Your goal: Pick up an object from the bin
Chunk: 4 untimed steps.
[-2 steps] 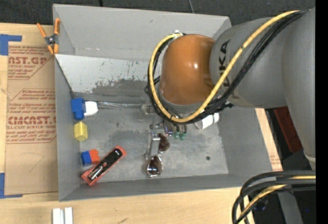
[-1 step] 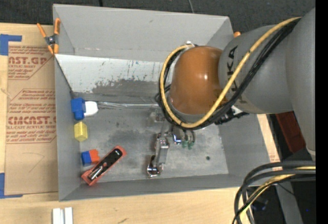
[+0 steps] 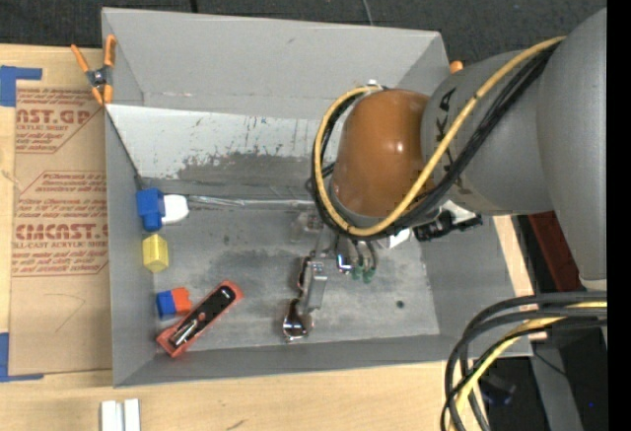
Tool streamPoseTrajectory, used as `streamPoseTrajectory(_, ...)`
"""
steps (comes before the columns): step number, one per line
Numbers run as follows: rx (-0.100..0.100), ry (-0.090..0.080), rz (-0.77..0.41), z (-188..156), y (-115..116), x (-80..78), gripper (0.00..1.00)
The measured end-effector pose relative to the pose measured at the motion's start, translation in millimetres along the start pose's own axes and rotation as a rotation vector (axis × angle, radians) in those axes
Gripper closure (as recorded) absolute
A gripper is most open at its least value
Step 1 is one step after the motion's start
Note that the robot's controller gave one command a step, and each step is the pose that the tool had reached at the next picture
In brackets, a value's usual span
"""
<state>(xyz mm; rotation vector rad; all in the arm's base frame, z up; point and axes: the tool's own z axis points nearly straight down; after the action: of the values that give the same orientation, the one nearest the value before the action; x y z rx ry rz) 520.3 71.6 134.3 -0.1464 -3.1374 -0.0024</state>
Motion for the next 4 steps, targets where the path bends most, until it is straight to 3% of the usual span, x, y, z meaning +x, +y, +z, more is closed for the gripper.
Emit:
streamPoseTrajectory(1, -0.001, 0.0, -0.013, 18, -35, 6.5, 0.0)
streamPoseTrajectory(2, 0.001, 0.002, -0.12, 29, -48, 8.0, 0.0)
streamPoseTrajectory(3, 0.0, -0.002, -0.255, 54, -32, -0.1, 0.0)
streamPoseTrajectory(4, 0.0, 0.0, -0.269, 64, -22, -12.5, 1.0)
